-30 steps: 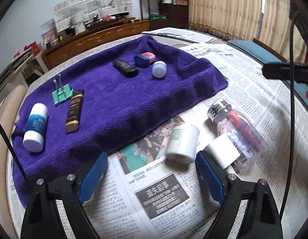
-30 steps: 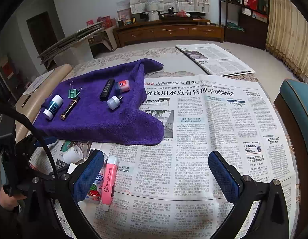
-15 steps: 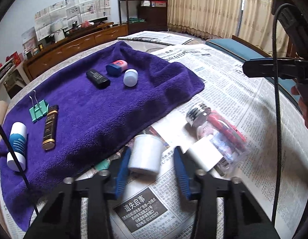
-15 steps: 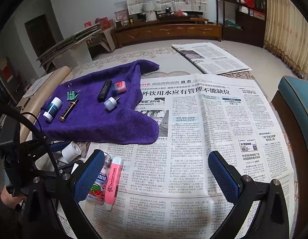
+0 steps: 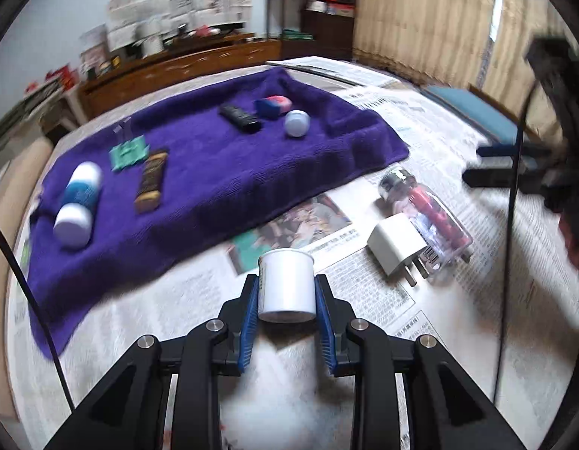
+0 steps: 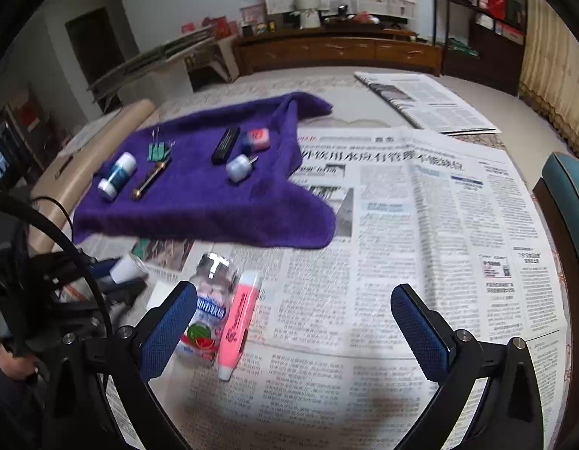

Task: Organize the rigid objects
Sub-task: 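Grasp the white roll with the left tool while the right tool moves toward the pink highlighter, then grasp the pink highlighter with the right tool while the left tool carries the white roll, then place the white roll on the towel with the left tool while the right tool places the highlighter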

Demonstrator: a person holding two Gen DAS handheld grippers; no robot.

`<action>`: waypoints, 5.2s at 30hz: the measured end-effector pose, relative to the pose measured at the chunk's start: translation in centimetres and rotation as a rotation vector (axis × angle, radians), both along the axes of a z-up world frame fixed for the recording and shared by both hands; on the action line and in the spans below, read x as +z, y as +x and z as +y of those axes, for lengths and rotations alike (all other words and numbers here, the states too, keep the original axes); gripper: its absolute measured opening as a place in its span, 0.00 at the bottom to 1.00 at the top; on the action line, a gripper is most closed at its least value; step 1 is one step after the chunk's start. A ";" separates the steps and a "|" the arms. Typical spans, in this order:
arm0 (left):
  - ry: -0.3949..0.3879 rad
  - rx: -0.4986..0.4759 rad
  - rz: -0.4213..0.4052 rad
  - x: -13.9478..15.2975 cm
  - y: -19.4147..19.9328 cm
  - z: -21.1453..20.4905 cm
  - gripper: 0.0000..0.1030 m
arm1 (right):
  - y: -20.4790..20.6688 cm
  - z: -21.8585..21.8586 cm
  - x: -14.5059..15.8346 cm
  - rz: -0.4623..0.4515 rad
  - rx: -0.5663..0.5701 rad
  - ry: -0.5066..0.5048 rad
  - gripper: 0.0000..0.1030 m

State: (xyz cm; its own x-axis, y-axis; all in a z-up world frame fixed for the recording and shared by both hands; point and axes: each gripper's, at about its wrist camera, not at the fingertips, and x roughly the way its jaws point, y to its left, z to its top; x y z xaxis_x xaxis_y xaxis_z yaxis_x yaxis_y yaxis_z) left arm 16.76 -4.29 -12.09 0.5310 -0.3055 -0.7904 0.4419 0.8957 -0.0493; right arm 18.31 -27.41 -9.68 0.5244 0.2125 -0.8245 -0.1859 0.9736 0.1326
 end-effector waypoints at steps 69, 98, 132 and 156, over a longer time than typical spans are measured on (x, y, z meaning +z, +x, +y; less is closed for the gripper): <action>-0.114 0.194 -0.071 5.2 0.8 5.7 0.27 | -0.7 3.8 2.3 -0.146 0.007 -0.070 0.15; -0.082 0.262 -0.034 3.6 12.1 7.8 0.27 | 11.4 10.3 3.9 -0.111 0.167 -0.015 0.15; 0.080 0.238 0.037 -0.5 15.7 6.7 0.27 | 13.2 15.4 -3.1 0.034 0.374 -0.141 0.15; 0.039 0.216 -0.154 7.1 7.8 4.3 0.96 | 7.6 11.4 1.2 -0.044 0.310 -0.025 0.86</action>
State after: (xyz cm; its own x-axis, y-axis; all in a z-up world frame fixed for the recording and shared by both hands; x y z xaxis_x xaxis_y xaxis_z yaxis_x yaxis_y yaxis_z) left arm 24.59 0.00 -4.97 0.6958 -0.1433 -0.7038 0.2403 0.9699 0.0401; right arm 25.86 -16.00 -8.45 0.4729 0.3477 -0.8096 -0.4797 0.8723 0.0945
